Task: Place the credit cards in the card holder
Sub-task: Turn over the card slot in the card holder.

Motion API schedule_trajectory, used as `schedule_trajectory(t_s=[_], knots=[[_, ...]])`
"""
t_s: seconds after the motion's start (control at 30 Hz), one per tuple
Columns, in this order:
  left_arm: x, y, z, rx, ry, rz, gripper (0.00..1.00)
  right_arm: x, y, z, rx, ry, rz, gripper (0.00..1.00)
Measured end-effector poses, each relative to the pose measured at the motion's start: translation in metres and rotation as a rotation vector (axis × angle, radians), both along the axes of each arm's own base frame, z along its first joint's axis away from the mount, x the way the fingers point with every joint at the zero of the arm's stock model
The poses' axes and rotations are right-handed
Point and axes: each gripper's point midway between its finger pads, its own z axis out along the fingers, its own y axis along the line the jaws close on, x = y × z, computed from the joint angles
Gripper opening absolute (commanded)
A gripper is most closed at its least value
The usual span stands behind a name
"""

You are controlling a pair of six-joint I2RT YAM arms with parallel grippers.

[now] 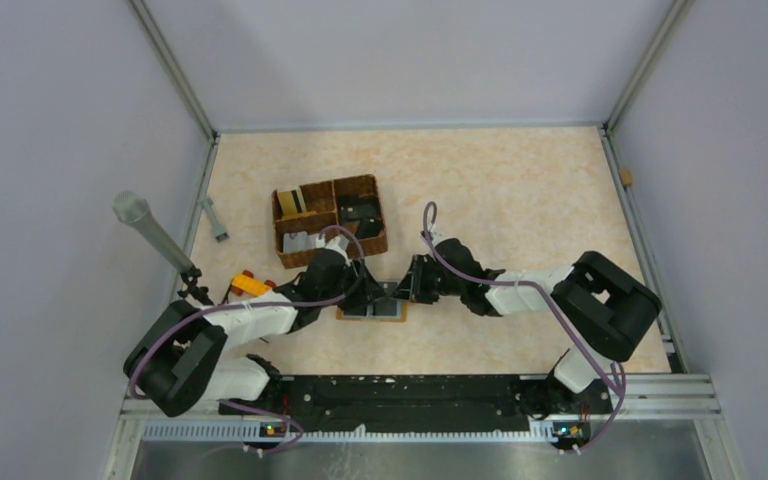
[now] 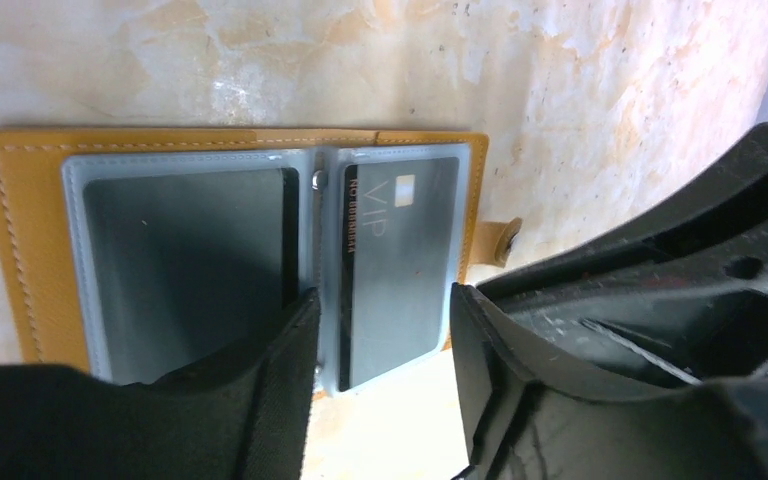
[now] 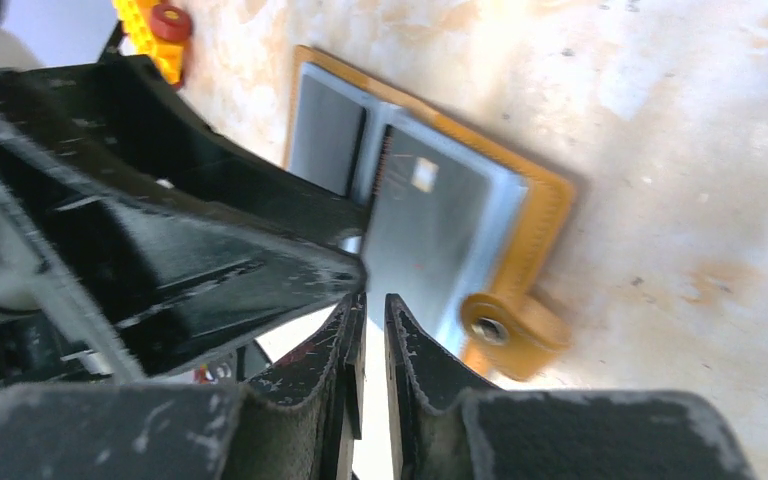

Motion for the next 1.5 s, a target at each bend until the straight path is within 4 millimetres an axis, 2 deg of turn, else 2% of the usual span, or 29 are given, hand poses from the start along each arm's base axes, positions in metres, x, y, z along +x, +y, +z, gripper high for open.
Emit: schedule_trajectory(t_s=[0.1, 0.2, 0.3, 0.4, 0.5, 0.6, 0.77, 1.0, 1.23, 1.5], knots=[[0.0, 0.007, 0.006, 0.036, -0.033, -0.005, 0.67, 0.002, -0.009, -0.008, -0.057, -0.004, -0.023, 0.24], [0.004, 0.012, 0.021, 0.066, -0.087, -0.01, 0.75, 0.003, -0.022, -0.01, -0.127, -0.024, -0.048, 0.26], [0.009, 0.017, 0.04, 0.093, -0.15, -0.009, 0.8, 0.005, -0.027, -0.008, -0.157, -0.041, -0.053, 0.3], [0.013, 0.028, 0.051, 0.127, -0.188, 0.014, 0.81, 0.005, -0.026, -0.007, -0.16, -0.05, -0.044, 0.32], [0.017, 0.049, 0.048, 0.18, -0.179, 0.059, 0.81, 0.002, -0.023, -0.006, -0.161, -0.054, -0.033, 0.32], [0.019, 0.074, 0.035, 0.23, -0.142, 0.116, 0.8, -0.002, -0.016, -0.001, -0.155, -0.063, -0.011, 0.31], [0.009, 0.099, 0.008, 0.3, -0.06, 0.145, 0.72, -0.002, -0.008, 0.004, -0.14, -0.076, 0.002, 0.29], [0.002, 0.099, -0.006, 0.304, -0.015, 0.116, 0.64, -0.004, -0.008, -0.019, -0.179, -0.029, 0.004, 0.28], [0.007, 0.09, -0.008, 0.266, -0.028, 0.095, 0.55, -0.005, -0.005, -0.022, -0.168, -0.019, 0.011, 0.26], [0.008, 0.084, -0.008, 0.232, -0.04, 0.084, 0.52, -0.004, -0.001, -0.029, -0.161, 0.006, -0.001, 0.25]])
